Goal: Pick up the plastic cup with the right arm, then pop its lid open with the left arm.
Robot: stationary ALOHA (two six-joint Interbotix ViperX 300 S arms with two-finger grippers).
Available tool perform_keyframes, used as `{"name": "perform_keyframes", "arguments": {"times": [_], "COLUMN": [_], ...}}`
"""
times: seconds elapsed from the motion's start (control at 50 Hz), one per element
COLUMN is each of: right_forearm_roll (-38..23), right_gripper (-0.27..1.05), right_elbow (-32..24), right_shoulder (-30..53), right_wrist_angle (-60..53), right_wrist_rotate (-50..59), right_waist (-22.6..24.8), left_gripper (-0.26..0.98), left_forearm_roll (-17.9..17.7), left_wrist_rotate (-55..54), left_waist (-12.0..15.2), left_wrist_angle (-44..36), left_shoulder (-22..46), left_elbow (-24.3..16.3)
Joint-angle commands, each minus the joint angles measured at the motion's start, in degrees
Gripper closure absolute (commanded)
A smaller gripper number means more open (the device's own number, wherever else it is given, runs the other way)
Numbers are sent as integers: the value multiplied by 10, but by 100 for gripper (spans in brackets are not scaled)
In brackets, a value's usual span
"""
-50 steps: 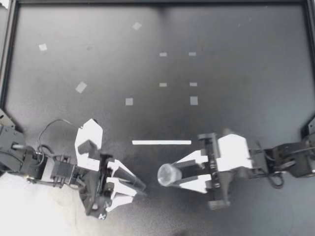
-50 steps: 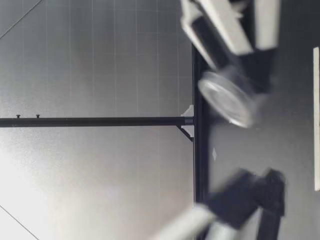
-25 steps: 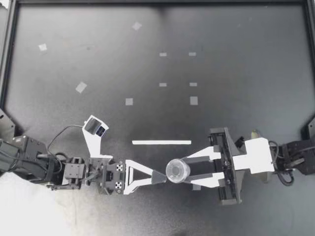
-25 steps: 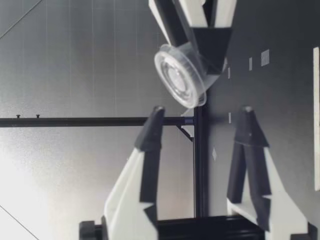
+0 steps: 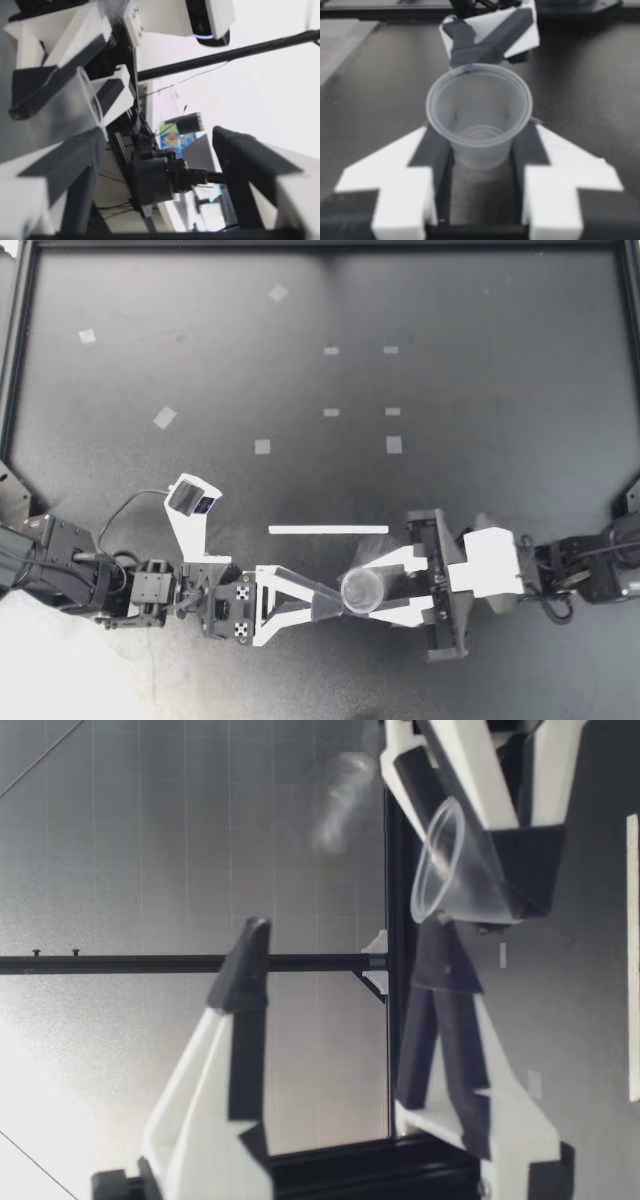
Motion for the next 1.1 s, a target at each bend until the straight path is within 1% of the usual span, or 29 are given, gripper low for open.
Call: {"name": "perform_keyframes", "arguments": {"times": [0.0,0.12,0.2,0.3,0.42,0.48,0.56,0.62,0.7,0.76,0.82,1.08], "right_forearm_roll": [3,4,4,4,3,3,3,3,3,4,4,4], "right_gripper": [47,47,47,47,47,47,47,47,47,47,47,47], "right_elbow": [9,15,15,16,19,24,30,37,43,47,47,40], "right_shoulder": [0,-7,-25,-62,-120,-149,-182,-200,-207,-203,-197,-171], "right_wrist_angle": [23,37,48,66,105,123,129,124,110,97,87,82], "right_wrist_rotate": [11,18,23,25,23,22,22,20,19,19,20,22], "right_waist": [-1,12,19,21,21,21,21,21,21,21,21,21], "left_gripper": [-2,-2,-2,-2,-1,-1,-1,-1,-1,-1,-1,-1], "left_forearm_roll": [8,6,6,7,8,8,8,7,4,3,2,2], "left_wrist_rotate": [20,41,83,168,319,404,518,608,686,716,726,725], "left_waist": [0,0,0,0,0,0,0,-1,0,0,0,0], "left_wrist_angle": [-27,-52,-54,-50,-30,0,60,120,174,200,207,206], "left_shoulder": [-44,-51,-54,-55,-65,-76,-90,-104,-118,-125,-126,-124], "left_elbow": [-19,-3,18,44,75,87,91,83,66,54,47,54]}}
